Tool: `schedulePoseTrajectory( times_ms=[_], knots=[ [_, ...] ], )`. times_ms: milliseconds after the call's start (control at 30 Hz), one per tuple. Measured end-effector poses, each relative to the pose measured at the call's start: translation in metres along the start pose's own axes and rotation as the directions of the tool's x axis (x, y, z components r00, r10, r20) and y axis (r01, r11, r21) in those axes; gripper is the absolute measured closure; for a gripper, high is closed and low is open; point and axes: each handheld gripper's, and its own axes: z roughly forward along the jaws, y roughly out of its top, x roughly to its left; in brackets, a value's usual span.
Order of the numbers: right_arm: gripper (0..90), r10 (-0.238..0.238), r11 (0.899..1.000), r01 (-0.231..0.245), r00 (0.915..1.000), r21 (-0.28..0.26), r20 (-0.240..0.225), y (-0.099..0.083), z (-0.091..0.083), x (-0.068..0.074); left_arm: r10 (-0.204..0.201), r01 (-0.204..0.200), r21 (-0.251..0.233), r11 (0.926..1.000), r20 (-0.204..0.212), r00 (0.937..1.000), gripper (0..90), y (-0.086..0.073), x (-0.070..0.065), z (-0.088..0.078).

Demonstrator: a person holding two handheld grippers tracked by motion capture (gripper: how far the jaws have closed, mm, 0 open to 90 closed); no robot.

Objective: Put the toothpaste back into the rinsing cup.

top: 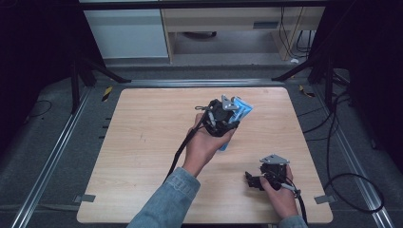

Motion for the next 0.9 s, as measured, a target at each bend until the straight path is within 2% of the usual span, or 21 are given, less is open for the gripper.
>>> schedulePoseTrajectory(
  times_ms=[333,667,867,900],
  knots=[
    [0.4,0.001,1.000,-0.001,1.0000,0.001,-0.002,0.000,0.000,0.000,-0.023,0.023,-0.006,0.9997,0.001,0.9997,71.6,0.004,0.010,-0.001],
    [0.4,0.000,1.000,0.000,1.0000,0.001,-0.001,0.000,0.000,0.000,-0.041,0.040,-0.036,0.9985,-0.012,0.9991,71.6,0.009,0.015,-0.005],
    [0.4,0.003,1.000,-0.003,1.0000,0.002,-0.002,0.000,0.000,0.001,-0.062,0.060,-0.059,0.9965,-0.041,0.9972,71.7,0.007,0.021,-0.007],
    [0.4,0.004,1.000,-0.004,1.0000,0.002,-0.002,0.000,0.000,0.001,-0.069,0.065,-0.075,0.9950,-0.050,0.9964,71.7,0.008,0.022,-0.008]
  ],
)
